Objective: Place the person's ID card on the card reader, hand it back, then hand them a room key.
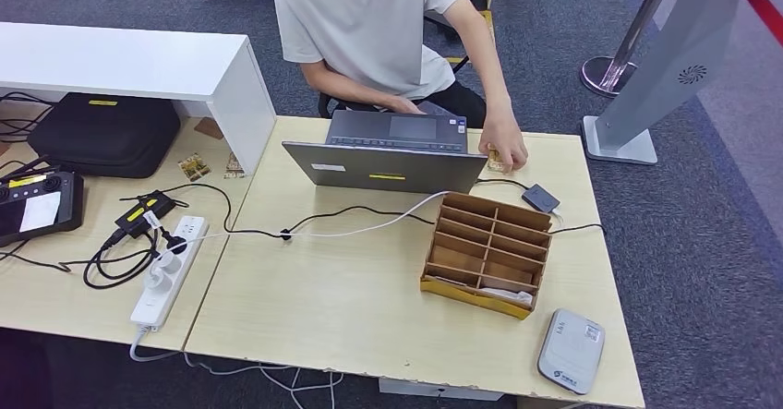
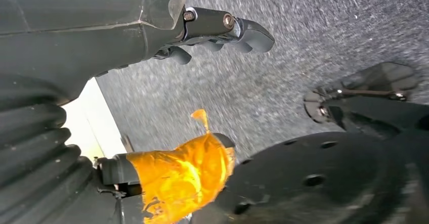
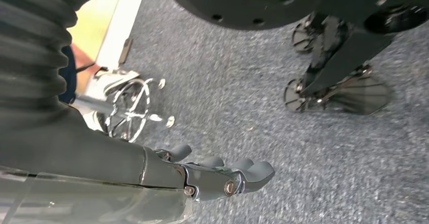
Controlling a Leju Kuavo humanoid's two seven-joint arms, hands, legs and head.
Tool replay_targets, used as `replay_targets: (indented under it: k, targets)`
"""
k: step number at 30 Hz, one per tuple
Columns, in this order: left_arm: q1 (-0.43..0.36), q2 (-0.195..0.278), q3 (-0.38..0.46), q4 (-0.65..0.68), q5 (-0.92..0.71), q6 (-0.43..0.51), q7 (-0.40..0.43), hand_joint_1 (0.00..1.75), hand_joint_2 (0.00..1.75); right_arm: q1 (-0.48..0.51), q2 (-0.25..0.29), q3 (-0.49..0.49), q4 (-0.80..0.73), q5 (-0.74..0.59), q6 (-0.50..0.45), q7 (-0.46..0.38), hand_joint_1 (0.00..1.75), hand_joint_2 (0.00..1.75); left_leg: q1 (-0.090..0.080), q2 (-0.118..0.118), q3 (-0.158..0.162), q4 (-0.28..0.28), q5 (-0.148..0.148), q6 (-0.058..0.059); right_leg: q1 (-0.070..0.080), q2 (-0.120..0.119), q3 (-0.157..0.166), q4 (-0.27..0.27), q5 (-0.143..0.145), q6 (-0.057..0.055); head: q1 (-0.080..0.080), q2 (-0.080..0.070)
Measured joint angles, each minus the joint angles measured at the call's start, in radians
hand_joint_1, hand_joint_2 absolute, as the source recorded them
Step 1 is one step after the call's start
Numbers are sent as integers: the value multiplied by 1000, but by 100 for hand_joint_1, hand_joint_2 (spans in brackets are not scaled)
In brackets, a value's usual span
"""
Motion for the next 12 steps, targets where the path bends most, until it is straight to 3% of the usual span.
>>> replay_targets:
  k: [5,12]
  targets:
    - [8,-1,18,-27,78,-11,11,0,0,11,-8,54,-15,-94,0,-16,0,175,0,0,0,0,0,0,0,0,0,0,0,0,0,0]
    - [12,-2,29,-40,90,-13,19,0,0,16,-12,78,-23,-108,0,-20,0,175,0,0,0,0,0,0,0,0,0,0,0,0,0,0]
